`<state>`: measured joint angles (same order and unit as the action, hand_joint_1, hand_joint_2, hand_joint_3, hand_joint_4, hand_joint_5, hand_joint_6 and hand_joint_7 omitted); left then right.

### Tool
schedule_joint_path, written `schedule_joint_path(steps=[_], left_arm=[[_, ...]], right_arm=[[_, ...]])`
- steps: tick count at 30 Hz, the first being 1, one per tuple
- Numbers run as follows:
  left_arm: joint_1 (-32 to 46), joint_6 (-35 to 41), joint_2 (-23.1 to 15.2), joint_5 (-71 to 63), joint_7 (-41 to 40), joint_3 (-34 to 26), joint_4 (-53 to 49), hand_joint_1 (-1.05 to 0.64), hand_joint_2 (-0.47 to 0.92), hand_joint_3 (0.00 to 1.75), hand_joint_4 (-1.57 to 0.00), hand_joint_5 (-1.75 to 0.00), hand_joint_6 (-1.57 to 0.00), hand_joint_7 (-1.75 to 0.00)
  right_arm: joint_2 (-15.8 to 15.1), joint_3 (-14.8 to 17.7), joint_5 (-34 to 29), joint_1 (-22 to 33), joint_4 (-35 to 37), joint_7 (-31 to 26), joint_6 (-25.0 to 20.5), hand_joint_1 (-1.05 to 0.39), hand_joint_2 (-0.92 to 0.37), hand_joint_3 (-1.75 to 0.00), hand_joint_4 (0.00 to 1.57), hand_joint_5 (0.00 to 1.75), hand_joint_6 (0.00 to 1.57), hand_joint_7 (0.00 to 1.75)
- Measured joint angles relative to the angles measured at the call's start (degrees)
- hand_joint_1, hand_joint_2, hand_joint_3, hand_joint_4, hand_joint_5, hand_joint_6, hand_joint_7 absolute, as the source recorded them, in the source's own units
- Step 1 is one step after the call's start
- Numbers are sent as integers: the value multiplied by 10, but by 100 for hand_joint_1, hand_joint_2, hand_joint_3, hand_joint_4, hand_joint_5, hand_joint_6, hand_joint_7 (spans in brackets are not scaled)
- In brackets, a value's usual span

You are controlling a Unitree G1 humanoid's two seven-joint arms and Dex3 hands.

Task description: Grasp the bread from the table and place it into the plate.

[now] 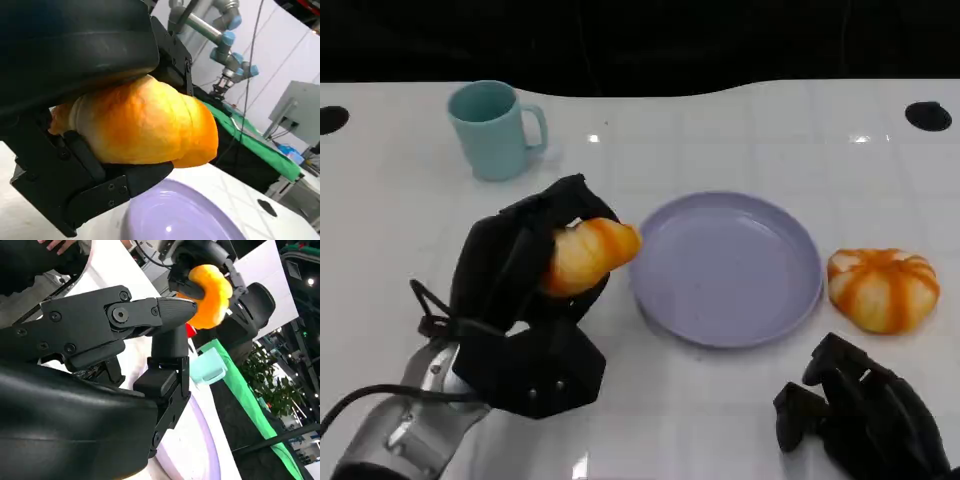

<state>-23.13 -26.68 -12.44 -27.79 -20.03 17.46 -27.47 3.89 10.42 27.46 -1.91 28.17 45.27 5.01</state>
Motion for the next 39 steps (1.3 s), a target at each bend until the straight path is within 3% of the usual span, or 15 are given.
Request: schedule_joint_path(steps=[5, 16, 20, 23, 25, 27, 31, 35, 39], left_arm=[[-45, -3, 14, -37, 5, 15, -19, -19, 29, 139, -89, -175, -71, -174], [-175, -3, 68, -200, -117, 110, -154, -28, 45, 121, -91, -175, -73, -174], [-208, 5, 82, -211, -121, 130, -203, -30, 52, 110, -87, -175, -77, -154], [-225, 8, 86, -211, -103, 141, -232, -34, 64, 87, -81, -143, -76, -105], [-236, 15, 86, -209, -59, 146, -239, -42, 81, 48, -55, -106, -58, -54], [-243, 32, 82, -204, 8, 152, -230, -58, 90, 33, -25, -80, -37, -26], [-246, 66, 65, -200, 141, 167, -197, -85, 92, 44, -2, -60, -21, -11], [-245, 88, 51, -197, 202, 169, -166, -101, 92, 62, 0, -44, -16, -7], [-241, 97, 42, -192, 242, 171, -148, -105, 92, 69, 0, -29, -14, -6]], right_arm=[[0, 0, 0, -4, 5, 0, 2, -56, -92, -23, 78, 167, 70, 141], [1, 1, 1, -7, 10, 7, 5, -56, -92, -24, 79, 167, 69, 140], [1, 1, 2, -7, 11, 10, 6, -56, -92, -24, 79, 167, 69, 141], [1, 1, 2, -7, 11, 11, 6, -57, -92, -24, 79, 167, 70, 141], [1, 2, 2, -7, 11, 11, 7, -57, -92, -23, 79, 167, 69, 141], [1, 2, 2, -7, 11, 11, 7, -57, -92, -23, 79, 167, 69, 140], [1, 1, 2, -6, 10, 11, 7, -57, -92, -23, 79, 167, 69, 141], [1, 1, 2, -6, 10, 11, 11, -57, -92, -23, 79, 167, 69, 140], [1, 1, 2, -5, 9, 11, 11, -56, -92, -24, 79, 167, 69, 141]])
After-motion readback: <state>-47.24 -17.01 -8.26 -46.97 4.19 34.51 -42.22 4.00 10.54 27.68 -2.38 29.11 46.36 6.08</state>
